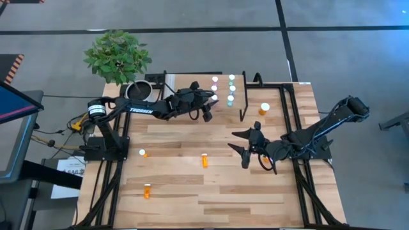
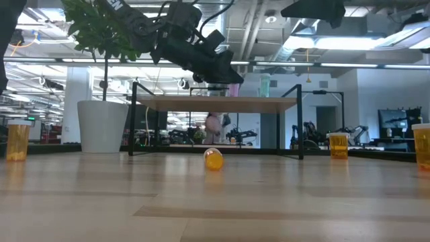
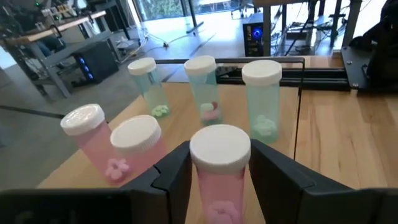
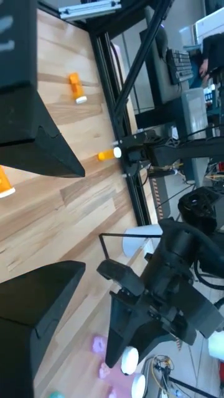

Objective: Pick and place medicine bottles onto shelf by color
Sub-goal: Put the pink pill bottle on the shelf aligned with the other pink pill bottles, then put the top large orange pill bottle on the shelf

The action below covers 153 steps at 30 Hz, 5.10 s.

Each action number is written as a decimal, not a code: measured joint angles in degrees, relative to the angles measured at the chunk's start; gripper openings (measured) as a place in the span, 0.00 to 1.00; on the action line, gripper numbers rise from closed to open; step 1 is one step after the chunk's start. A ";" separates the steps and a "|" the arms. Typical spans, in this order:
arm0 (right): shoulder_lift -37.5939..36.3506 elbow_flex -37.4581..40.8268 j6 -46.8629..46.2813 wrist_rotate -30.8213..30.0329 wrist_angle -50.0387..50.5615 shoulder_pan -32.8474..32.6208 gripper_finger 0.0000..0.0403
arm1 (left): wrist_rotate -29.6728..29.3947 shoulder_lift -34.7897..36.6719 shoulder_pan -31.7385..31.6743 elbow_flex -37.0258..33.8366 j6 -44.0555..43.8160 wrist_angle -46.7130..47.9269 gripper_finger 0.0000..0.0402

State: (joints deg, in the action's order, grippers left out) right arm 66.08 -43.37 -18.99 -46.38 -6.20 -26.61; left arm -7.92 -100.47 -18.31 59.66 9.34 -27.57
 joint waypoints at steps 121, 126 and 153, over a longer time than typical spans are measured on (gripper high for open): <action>-13.55 21.24 -8.97 14.99 28.44 54.93 0.63 | -13.40 53.37 35.76 -30.10 -11.15 17.26 0.49; -11.67 21.22 -11.40 17.48 28.30 56.05 0.63 | -13.44 53.37 35.76 -30.10 -11.21 18.40 0.50; -4.89 21.17 -7.66 27.41 20.93 66.90 0.64 | -15.08 53.37 35.34 -30.10 -11.63 21.68 0.50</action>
State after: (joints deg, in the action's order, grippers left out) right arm 61.19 -22.20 -26.64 -18.97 14.72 40.29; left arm -23.01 -47.09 17.04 29.56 -2.28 -5.89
